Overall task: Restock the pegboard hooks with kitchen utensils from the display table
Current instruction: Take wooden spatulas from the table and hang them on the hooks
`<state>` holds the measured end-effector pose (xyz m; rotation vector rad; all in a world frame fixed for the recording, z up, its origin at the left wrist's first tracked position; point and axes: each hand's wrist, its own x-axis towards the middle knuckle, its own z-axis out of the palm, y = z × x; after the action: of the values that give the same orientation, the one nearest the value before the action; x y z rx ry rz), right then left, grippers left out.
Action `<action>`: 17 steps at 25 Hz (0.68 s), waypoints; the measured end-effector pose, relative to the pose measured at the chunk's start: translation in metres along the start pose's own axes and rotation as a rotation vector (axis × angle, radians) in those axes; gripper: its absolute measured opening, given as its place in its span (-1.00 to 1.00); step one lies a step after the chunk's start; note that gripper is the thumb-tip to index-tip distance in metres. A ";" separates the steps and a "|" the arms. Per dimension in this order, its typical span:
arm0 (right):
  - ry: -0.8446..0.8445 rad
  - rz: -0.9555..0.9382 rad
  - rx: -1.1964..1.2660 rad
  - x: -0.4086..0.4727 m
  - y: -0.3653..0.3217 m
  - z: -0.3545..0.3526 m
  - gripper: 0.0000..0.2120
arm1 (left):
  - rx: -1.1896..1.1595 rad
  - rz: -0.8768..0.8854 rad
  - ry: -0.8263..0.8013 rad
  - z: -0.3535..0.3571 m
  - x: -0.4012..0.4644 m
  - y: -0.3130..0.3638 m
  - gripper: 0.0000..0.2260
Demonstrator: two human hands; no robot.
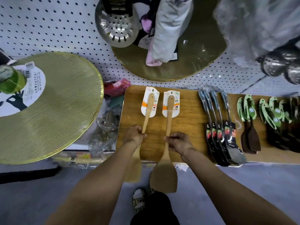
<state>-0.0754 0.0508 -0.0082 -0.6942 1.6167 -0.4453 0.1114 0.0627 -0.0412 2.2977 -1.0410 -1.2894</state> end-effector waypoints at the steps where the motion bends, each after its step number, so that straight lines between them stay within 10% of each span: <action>1: 0.008 -0.015 0.022 -0.008 0.002 -0.009 -0.76 | -0.040 0.032 -0.011 0.004 -0.012 0.002 -0.81; 17: 0.190 -0.278 0.301 -0.155 0.050 -0.351 -0.86 | -0.201 0.448 -0.158 0.178 -0.254 0.180 -0.85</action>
<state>-0.4198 0.1556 0.1337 -0.6626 1.5881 -0.9611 -0.2008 0.1360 0.1188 1.7095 -1.3168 -1.3267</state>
